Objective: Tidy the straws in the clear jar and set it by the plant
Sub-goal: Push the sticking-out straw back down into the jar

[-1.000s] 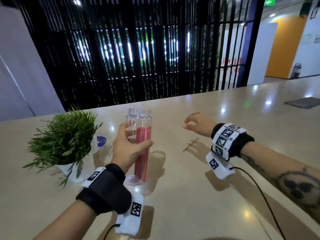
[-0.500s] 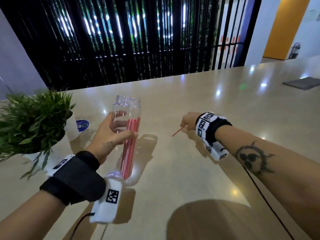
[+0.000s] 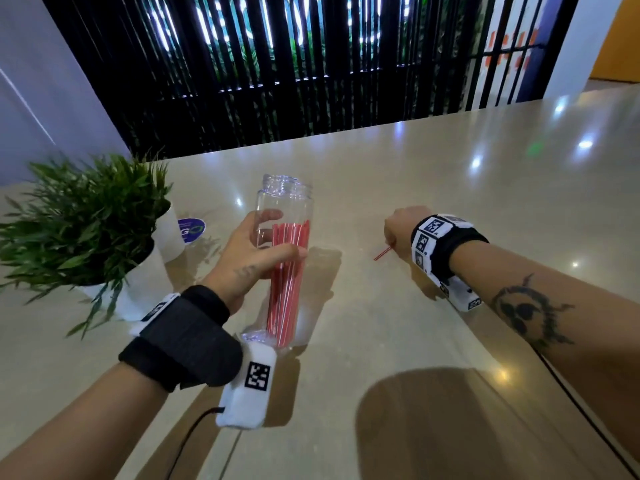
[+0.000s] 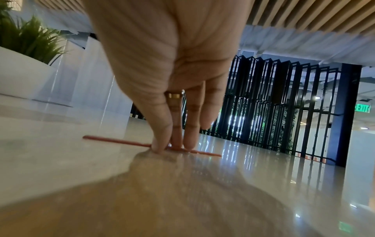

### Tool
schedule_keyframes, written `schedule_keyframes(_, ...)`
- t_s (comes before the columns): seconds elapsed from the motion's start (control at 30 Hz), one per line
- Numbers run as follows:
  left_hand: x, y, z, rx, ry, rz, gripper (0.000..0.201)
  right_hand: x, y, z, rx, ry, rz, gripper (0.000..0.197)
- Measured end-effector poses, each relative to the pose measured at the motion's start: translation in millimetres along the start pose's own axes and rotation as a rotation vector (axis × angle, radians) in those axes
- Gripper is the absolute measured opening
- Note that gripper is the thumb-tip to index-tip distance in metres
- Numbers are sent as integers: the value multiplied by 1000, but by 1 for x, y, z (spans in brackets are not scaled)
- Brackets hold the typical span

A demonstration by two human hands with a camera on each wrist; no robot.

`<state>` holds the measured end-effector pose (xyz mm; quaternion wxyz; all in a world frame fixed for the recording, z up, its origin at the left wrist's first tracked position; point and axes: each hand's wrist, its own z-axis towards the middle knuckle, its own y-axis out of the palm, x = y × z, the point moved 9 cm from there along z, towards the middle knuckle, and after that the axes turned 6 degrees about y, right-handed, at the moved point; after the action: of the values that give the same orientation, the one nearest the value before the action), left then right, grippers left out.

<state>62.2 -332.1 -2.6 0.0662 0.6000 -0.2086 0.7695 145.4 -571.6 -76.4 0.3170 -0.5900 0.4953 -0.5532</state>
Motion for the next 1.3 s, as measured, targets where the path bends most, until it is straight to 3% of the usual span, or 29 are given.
schedule_keyframes(0.2,-4,3,-4,-1,-3,-5,77,3,0,-11,-33,9,92,20)
schedule_keyframes(0.3,-4,5,-6,2,4,-6,78,4,3,-15,-36,8,174,9)
schedule_keyframes(0.37,-2,6,-7,5,6,-6,82,2,11,-17,-124,21,122,18)
schedule_keyframes(0.47,2,3,-11,18,4,-12,82,-3,8,-29,-150,51,94,10)
schedule_keyframes(0.53,6,1,-15,27,9,-19,80,-7,-8,-36,-83,39,238,12)
schedule_keyframes(0.73,21,-4,-22,58,47,-18,73,1,-102,-75,154,-47,1031,29)
schedule_keyframes(0.97,47,-12,-38,91,110,-28,62,13,-222,-148,447,-248,1744,26)
schedule_keyframes(1.07,54,-16,-46,111,123,-42,62,6,-244,-171,558,-301,1785,23)
schedule_keyframes(1.17,58,-17,-53,126,134,-64,66,-11,-249,-184,646,-296,1681,23)
schedule_keyframes(1.3,61,-21,-62,149,161,-77,68,-37,-252,-196,639,-383,1568,22)
